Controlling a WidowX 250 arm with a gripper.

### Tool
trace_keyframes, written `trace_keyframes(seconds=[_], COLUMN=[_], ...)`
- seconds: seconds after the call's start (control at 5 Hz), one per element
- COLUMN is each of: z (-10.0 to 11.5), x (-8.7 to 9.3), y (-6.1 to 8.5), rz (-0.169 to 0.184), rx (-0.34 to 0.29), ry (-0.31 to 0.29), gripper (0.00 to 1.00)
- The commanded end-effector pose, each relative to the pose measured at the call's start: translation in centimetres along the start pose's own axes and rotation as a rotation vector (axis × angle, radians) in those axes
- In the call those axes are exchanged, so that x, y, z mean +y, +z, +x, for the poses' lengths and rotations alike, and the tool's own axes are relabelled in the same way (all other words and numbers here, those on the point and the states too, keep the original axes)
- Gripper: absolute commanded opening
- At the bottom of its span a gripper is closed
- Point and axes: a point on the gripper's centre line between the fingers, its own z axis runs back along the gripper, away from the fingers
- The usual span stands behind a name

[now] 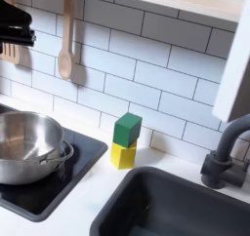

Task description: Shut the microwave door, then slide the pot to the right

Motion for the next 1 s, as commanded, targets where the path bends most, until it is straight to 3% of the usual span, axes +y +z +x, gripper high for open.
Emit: trace_keyframes(seconds=[0.0, 0.2, 0.6, 0.8], z=[2.5, 3.2, 6.3, 7.1], x=[0.3, 0.5, 0.4, 0.6], y=[-0.2, -0.4, 0.0, -1.2], rz=[-0.005, 0.007, -0.009, 0.0], rx=[-0.151, -0.19, -0.356, -0.386], ry=[0.009, -0.017, -0.021, 0.004], gripper=[0.0, 0.0, 0.0, 0.0])
